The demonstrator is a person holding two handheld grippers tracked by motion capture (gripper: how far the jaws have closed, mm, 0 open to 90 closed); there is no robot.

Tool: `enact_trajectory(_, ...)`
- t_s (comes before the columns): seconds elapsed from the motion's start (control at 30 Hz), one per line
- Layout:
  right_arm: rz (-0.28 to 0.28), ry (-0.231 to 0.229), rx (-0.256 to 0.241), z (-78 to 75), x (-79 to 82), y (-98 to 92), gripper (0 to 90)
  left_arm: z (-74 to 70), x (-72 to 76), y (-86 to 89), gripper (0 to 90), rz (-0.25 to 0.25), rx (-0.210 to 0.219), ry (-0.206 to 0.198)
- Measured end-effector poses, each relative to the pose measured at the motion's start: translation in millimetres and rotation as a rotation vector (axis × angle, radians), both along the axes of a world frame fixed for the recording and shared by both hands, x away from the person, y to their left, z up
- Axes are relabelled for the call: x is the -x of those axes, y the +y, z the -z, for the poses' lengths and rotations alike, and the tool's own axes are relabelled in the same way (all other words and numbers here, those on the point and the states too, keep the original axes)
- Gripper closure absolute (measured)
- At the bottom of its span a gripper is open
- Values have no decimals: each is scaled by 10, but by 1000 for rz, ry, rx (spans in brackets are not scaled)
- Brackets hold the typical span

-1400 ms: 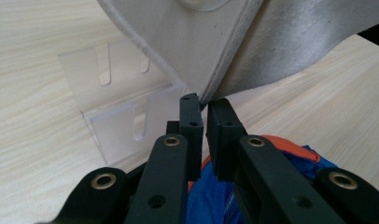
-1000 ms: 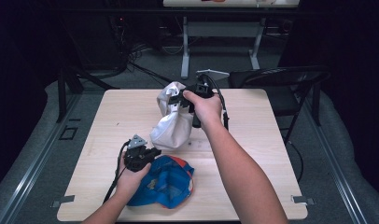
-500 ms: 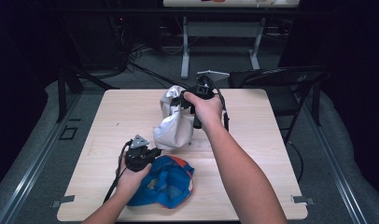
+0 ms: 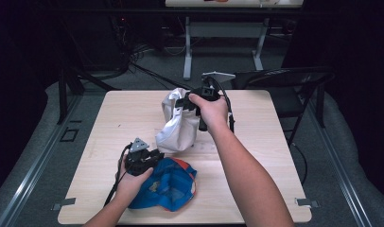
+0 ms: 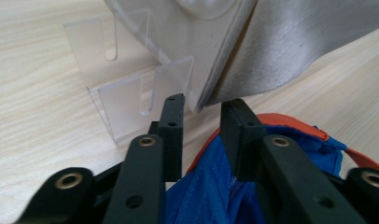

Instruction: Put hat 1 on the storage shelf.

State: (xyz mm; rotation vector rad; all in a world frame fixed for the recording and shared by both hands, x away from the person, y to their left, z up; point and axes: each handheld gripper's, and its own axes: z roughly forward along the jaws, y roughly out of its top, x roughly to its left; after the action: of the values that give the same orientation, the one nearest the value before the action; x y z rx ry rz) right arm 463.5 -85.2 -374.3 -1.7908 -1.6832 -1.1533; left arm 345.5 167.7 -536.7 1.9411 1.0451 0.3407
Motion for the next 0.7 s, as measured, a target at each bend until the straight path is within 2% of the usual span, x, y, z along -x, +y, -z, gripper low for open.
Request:
enact_trajectory(0.1,-3,-5,11,-17,10,-4,760,-27,26,44,659,5,4,5)
enact_trajectory(0.13,3,-11,17,-23,15,3,753,-18,34,51,650,-3,16,-9)
enact_trajectory(0.17,0,-16,25,-31,20,5,750,-21,46,66,639,-3,21,-7)
enact_trajectory(0.23,-13,-18,36,-50,25,-1,741,-25,53,86,622,1,15,-1)
enact_trajectory(0.3,-3,-29,29,-63,32,-3,732,-20,85,135,610,2,19,0)
enact_trajectory(0.43,-22,-35,47,-86,55,-24,718,-11,131,189,587,-11,38,-11)
enact_trajectory(0.53,-19,-44,58,-105,73,-38,707,-23,191,306,574,-13,41,-17)
enact_trajectory(0.6,-16,-55,69,-127,88,-59,698,-29,225,363,569,-19,45,-20)
enact_trajectory(0.7,-10,-97,108,-178,131,-91,687,-40,289,487,549,-27,40,-17)
